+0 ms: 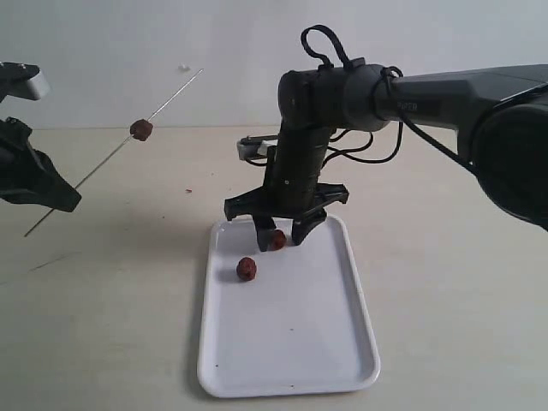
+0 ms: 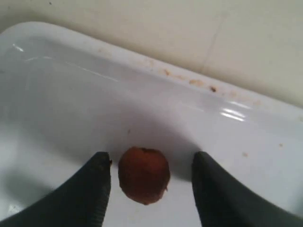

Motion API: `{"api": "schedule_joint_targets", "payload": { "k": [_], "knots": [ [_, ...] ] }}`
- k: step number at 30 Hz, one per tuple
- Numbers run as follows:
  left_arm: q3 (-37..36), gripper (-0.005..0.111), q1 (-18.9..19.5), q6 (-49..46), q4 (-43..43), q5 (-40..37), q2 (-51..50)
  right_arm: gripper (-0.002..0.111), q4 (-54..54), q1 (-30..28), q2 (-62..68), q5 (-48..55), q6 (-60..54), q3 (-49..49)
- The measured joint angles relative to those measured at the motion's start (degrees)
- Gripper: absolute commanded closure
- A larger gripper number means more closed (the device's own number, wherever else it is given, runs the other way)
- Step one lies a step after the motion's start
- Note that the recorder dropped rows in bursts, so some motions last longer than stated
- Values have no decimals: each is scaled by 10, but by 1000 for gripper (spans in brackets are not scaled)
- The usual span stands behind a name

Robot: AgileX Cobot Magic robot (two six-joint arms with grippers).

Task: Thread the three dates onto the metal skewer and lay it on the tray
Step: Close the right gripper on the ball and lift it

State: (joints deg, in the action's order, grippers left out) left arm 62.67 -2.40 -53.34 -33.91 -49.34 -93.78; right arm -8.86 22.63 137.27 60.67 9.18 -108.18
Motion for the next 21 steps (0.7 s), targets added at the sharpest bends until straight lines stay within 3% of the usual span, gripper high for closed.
{"api": "schedule_joint_targets", "payload": {
  "k": [10, 21],
  "knots": [
    [0, 107, 0, 0, 0, 0, 0, 69, 5, 0, 0, 1, 0, 0],
    [0, 107, 0, 0, -4, 0, 0, 72, -12, 0, 1, -5, -11, 0]
  ]
}}
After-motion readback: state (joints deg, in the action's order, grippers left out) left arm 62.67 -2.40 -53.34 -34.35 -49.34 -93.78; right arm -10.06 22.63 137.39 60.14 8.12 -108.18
